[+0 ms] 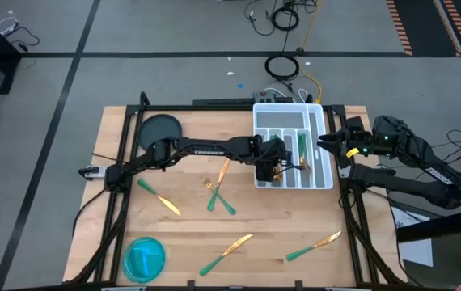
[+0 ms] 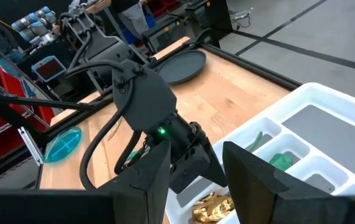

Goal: Sort silverware
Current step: Put the green spoon into the silverware tray

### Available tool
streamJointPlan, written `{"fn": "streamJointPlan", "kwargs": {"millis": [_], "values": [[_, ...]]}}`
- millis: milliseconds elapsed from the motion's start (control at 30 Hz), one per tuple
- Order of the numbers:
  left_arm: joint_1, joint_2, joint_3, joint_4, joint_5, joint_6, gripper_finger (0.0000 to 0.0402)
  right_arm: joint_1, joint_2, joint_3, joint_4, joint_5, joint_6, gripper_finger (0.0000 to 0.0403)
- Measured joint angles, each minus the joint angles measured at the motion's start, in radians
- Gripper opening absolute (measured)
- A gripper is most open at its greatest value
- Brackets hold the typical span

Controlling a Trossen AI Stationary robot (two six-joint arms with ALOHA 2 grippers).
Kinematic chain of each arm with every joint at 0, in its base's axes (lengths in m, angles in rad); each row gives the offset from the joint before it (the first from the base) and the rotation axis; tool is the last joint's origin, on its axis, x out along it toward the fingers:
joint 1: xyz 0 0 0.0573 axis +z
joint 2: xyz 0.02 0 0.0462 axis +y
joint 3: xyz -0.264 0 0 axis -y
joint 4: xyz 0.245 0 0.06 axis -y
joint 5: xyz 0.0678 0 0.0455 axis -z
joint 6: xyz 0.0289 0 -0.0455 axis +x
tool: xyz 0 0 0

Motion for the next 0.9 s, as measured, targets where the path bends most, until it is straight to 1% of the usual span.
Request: {"fn": "streamJointPlan", "kwargs": {"millis": [200,433,767,900], "values": [[0.0,0.007,0.0,0.002,0.021,-0.002,0.0001,0.0,0.0,0.0,0.0,0.0,-0.003,0.0141],[0.0,0.009,-0.001,-0.002,0.051,-0.053,0.0,0.0,0.0,0.0,0.0,0.0,-0.003,0.0141],[0.0,0.008,-0.001,0.011,0.042,-0.055,0.001,0.0,0.0,0.0,0.001,0.0,-0.003,0.0141],[0.0,0.008,-0.001,0.009,0.022,-0.118,0.0011,0.0,0.0,0.0,0.002,-0.002,-0.003,0.0141]]}}
